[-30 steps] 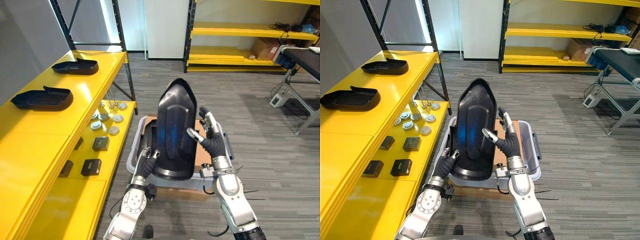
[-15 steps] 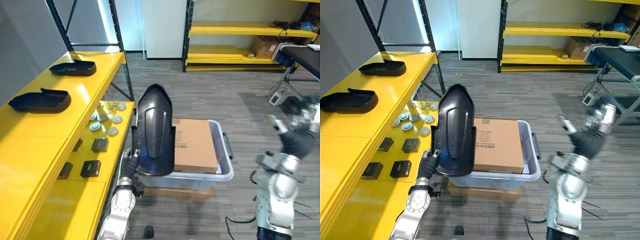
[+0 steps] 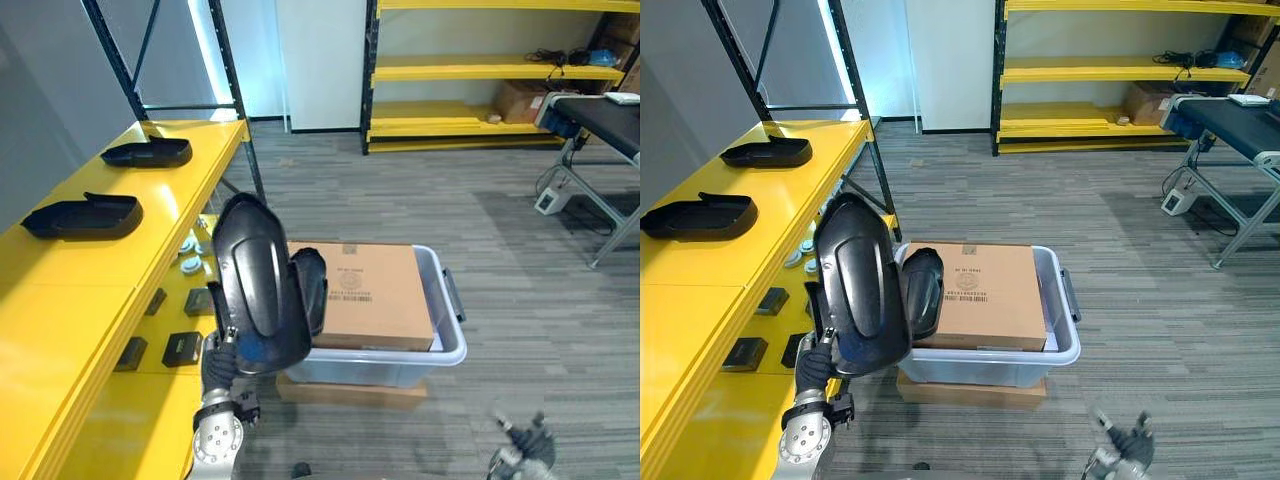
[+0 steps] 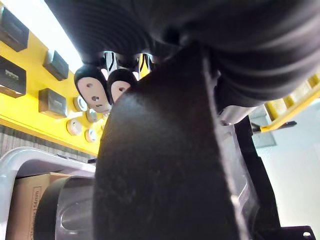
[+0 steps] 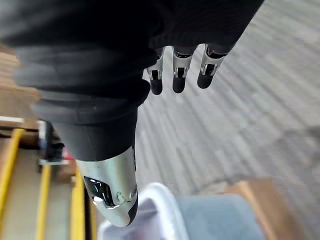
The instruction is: Walk over and take plastic housings, then place them on the shelf
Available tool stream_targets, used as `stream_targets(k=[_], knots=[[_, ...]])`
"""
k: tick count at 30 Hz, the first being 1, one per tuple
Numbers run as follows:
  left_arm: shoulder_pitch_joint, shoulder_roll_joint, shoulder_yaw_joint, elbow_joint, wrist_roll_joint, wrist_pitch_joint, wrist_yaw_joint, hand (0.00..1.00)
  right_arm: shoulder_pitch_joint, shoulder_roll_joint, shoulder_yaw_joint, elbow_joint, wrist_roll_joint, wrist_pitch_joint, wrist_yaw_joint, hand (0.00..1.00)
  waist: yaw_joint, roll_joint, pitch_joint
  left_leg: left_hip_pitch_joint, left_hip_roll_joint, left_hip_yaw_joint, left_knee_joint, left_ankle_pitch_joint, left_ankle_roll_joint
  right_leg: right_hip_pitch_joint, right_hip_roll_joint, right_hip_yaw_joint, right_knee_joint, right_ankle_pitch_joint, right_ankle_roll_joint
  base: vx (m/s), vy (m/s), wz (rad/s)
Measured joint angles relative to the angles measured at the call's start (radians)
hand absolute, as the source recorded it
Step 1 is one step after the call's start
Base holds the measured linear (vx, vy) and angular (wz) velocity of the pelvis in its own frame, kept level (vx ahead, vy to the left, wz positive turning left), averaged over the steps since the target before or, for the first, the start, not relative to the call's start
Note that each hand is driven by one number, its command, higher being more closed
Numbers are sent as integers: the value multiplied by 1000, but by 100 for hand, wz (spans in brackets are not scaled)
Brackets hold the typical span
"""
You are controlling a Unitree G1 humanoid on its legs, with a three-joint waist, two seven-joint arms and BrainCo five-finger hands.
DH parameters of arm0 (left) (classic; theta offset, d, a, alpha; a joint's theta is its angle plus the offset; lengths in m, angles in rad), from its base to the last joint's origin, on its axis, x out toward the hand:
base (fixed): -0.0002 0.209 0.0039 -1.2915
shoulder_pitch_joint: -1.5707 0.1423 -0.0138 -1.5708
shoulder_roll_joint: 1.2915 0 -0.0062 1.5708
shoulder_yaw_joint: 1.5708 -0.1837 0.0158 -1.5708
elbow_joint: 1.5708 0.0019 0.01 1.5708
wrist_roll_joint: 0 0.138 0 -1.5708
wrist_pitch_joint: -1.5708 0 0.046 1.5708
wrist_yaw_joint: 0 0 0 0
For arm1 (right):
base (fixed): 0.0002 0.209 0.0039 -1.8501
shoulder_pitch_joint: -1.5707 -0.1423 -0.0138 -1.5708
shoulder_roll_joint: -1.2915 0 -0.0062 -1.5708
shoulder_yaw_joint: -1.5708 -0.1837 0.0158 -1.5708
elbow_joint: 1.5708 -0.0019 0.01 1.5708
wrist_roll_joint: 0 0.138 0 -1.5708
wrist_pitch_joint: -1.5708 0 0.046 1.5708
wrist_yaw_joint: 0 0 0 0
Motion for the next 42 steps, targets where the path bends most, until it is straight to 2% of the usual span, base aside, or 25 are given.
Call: stream_targets(k=[3,5,7,8,9,10,11,13,15,17,18,19,20,22,23,27,28,30,31,33,34,35,36,39,42], knots=[[1,-18,0,-14,-15,-11,0,100,-9,-2,51,36,-47,6,1,0,17,-5,16,-49,-9,-2,57,-5,7,1,-19,-99,66,-38,-3,-36,-16,97],[3,-24,0,-55,-27,-13,1,100,-36,-8,58,37,-57,6,-3,0,21,-6,40,-125,-16,55,133,-69,63,2,-46,-216,92,-57,2,-64,26,158],[-5,-27,-1,-73,-42,-26,5,100,-79,-19,51,76,-76,-1,-5,0,30,-19,57,-186,17,222,244,-121,124,4,-94,-312,84,-60,1,-42,91,164],[-10,-26,0,-77,-42,-36,7,100,-100,-35,50,101,-83,0,-7,0,47,-15,63,-216,61,358,351,-137,147,9,-108,-365,92,-64,8,11,90,151],[-10,-26,1,-77,-42,-41,10,100,-104,-42,50,104,-85,0,-7,0,45,-7,67,-216,93,447,411,-146,159,30,-113,-413,99,-71,20,102,79,151],[-10,-26,-2,-77,-42,-41,12,100,-116,-45,50,107,-86,0,-8,0,41,-1,67,-206,117,513,421,-179,131,44,-119,-461,114,-78,30,147,118,157],[-22,-22,-4,-74,-42,-42,12,100,-131,-47,51,125,-86,0,-9,0,44,-10,75,-203,103,553,406,-196,127,57,-144,-514,131,-86,43,150,176,130],[-23,-22,-6,-73,-42,-46,14,100,-180,-51,50,147,-88,0,-8,0,50,-17,85,-204,59,544,390,-211,132,73,-169,-557,133,-88,53,83,177,87],[-44,-16,-7,-44,-42,-49,13,100,-224,-37,51,170,-89,-1,-7,0,47,-40,100,-213,0,493,391,-241,134,100,-193,-600,113,-90,53,97,191,75],[-63,-10,-7,-14,-43,-49,10,100,-251,-38,51,194,-97,4,-5,0,56,-48,105,-215,-25,479,421,-282,140,122,-212,-615,114,-85,52,143,206,38],[-67,-10,-10,-5,-43,-49,4,100,-256,-40,51,194,-109,6,-5,0,60,-45,107,-216,-37,461,451,-313,142,122,-244,-613,180,-82,53,156,182,31],[-67,-9,-14,-5,-42,-49,3,100,-256,-41,51,193,-114,8,-5,0,57,-40,111,-215,-40,447,465,-325,149,105,-264,-607,243,-81,43,135,157,45],[-76,0,-24,-5,-42,-49,2,100,-256,-41,52,196,-118,13,-4,0,43,-31,116,-206,-46,419,474,-340,154,54,-294,-532,393,-91,-32,127,150,53],[-105,24,-27,0,-41,-49,3,100,-258,-38,61,212,-121,15,-2,0,22,-35,128,-171,-70,365,445,-339,150,-33,-263,-348,535,-134,-51,205,156,82],[-116,39,-30,2,-42,-48,5,100,-258,-38,61,217,-122,18,-2,0,11,-37,132,-140,-86,333,426,-338,149,-84,-220,-243,569,-160,-36,213,124,82],[-104,30,-110,11,-40,-42,7,100,-223,-40,86,214,-122,18,-2,0,1,-33,136,-73,-122,237,391,-335,150,-237,-96,-11,519,-196,-29,187,47,93],[-103,22,-141,11,-40,-39,8,100,-198,-31,99,194,-117,18,-2,0,-27,-38,135,-63,-143,175,404,-329,159,-291,-46,121,482,-194,-25,178,-21,134],[-103,13,-160,11,-40,-36,9,100,-181,-26,105,166,-122,17,-1,0,-33,-50,139,-52,-162,134,417,-337,156,-311,-29,209,451,-179,-5,148,-59,114],[-103,9,-166,11,-40,-36,11,100,-173,-22,106,160,-122,16,-2,0,-32,-59,139,-46,-168,120,422,-343,154,-312,-30,219,437,-167,5,152,-115,86],[-99,0,-174,6,-39,-36,22,100,-145,-11,134,138,-123,17,1,0,3,-79,134,-47,-174,71,476,-392,119,-284,-39,187,378,-118,-17,187,-172,65],[-97,-3,-177,7,-39,-36,27,100,-140,-10,140,137,-123,17,1,0,15,-83,131,-47,-172,67,485,-408,110,-271,-40,182,353,-95,-10,188,-218,44],[-93,-14,-174,7,-39,-36,37,100,-140,-12,139,137,-123,17,2,0,19,-76,125,-52,-132,79,512,-446,96,-245,-26,148,320,-68,10,178,-258,46],[-87,-15,-171,7,-39,-36,45,100,-138,-12,139,136,-124,17,2,0,18,-64,116,-59,-67,136,523,-454,70,-220,-6,114,278,-56,-5,173,-264,49],[-77,-16,-171,7,-38,-36,48,100,-142,-11,140,133,-133,18,2,0,28,-57,109,-48,-26,133,501,-420,43,-188,23,75,221,-40,-30,160,-221,29],[-78,-16,-174,7,-39,-35,49,100,-137,-10,145,133,-134,15,2,0,42,-68,102,-23,-23,112,443,-378,23,-152,30,45,163,-23,-47,94,-155,25]])
